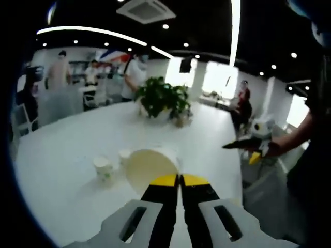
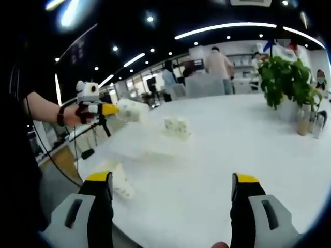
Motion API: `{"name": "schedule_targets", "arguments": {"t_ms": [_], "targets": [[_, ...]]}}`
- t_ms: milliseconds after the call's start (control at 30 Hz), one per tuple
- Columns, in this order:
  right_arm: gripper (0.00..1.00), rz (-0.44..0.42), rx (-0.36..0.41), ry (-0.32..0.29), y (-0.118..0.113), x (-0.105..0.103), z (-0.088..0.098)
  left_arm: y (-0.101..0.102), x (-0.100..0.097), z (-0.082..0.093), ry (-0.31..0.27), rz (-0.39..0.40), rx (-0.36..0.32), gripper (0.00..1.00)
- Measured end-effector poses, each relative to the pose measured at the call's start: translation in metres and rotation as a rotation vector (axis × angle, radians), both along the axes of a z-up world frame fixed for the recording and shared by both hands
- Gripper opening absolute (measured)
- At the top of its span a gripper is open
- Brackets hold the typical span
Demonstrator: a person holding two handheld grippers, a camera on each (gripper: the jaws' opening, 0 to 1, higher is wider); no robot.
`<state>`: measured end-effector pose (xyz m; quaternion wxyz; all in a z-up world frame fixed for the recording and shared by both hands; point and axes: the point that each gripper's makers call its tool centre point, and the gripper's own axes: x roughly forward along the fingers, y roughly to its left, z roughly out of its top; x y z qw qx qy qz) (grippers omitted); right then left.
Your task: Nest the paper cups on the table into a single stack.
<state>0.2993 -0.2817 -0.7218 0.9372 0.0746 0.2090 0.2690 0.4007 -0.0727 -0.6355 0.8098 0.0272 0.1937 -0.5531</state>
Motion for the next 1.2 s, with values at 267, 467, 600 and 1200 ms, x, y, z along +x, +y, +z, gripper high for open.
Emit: {"name": "schedule_targets", "arguments": {"t_ms": [267, 467, 600, 1200], "targets": [[0.93, 0.003, 0.009, -0.001, 0.003, 0.000, -0.002, -0.014, -0.016, 0.044, -0.109, -0.068, -0.004, 0.00], [0.93, 0.001, 0.008, -0.001, 0.001, -0.003, -0.002, -0.027, -0.037, 0.055, -0.172, -0.157, 0.048, 0.00], [0.93, -0.022, 0.025, 0.000, -0.006, -0.002, -0.003, -0.034, -0.051, 0.066, -0.189, -0.206, 0.019, 0.00], [0.93, -0.023, 0.035, 0.007, -0.001, -0.009, -0.006, -0.017, -0.090, 0.025, -0.155, -0.319, 0.220, 0.00]]}}
